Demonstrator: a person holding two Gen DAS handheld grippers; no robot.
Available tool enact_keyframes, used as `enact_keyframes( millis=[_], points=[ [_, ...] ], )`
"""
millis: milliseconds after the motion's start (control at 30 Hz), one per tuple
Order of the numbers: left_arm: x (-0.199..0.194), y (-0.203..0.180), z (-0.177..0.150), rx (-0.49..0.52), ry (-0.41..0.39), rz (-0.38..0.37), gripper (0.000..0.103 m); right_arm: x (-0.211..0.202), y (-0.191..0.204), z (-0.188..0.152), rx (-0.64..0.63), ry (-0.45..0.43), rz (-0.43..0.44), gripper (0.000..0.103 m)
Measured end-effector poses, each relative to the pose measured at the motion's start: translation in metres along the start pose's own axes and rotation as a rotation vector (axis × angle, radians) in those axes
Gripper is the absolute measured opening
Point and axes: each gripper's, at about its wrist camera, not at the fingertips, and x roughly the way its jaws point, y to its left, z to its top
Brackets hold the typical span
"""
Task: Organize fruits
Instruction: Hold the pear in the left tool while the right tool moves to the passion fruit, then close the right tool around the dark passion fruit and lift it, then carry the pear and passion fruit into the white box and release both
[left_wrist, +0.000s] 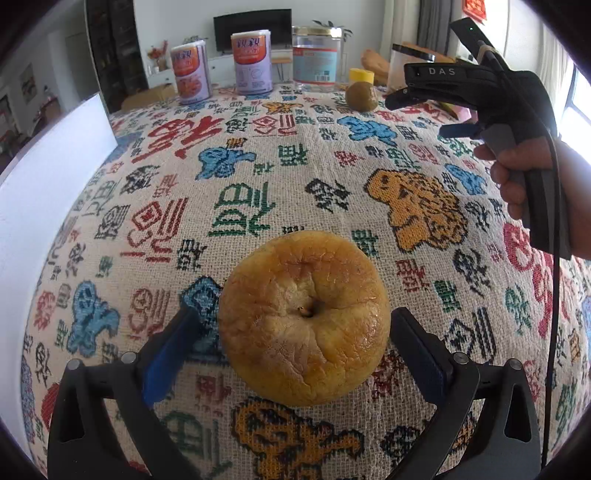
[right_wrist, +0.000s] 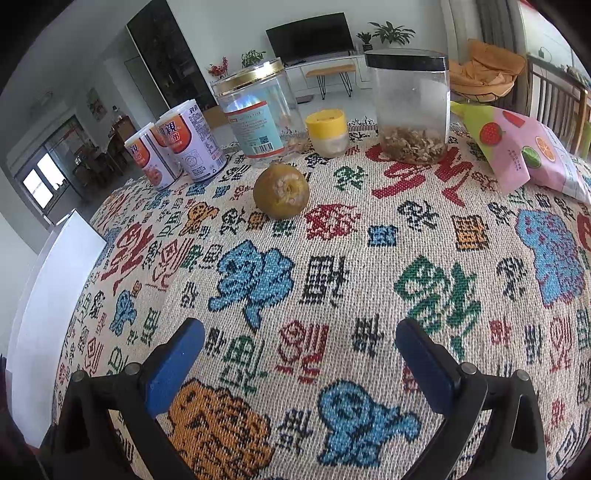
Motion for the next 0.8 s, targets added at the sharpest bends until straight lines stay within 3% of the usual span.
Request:
enact_keyframes(
  millis=[167, 267, 300, 333, 433, 633, 800],
  points=[
    [0.0, 0.0, 0.0, 0.0, 0.0, 0.0, 0.103, 0.045, 0.015, 0.051, 0.039, -0.012, 0.017, 0.089],
    [0.0, 0.0, 0.0, -0.001, 0.0, 0.001, 0.103, 0.069, 0.03, 0.071, 0.025, -0.016, -0.047, 0.086],
    [0.0, 0.0, 0.0, 0.0, 0.0, 0.0, 0.103, 0.076, 0.031, 0.076, 0.037, -0.014, -0.054, 0.073],
    [0.0, 0.0, 0.0, 0.0, 0.0, 0.0, 0.103, 0.083, 0.03, 0.078, 0.051, 0.002, -0.035, 0.051],
    [0.0, 0.0, 0.0, 0.0, 0.0, 0.0, 0.103, 0.08, 0.029, 0.075, 0.062, -0.019, -0.026, 0.05],
    [0.001, 0.0, 0.0, 0.0, -0.001, 0.001, 0.103, 0.018, 0.018, 0.01, 0.049, -0.024, 0.083, 0.05],
    [0.001, 0.0, 0.0, -0.001, -0.001, 0.001, 0.103, -0.059, 0.009, -0.087, -0.004, 0.024, 0.085, 0.05]
  ],
)
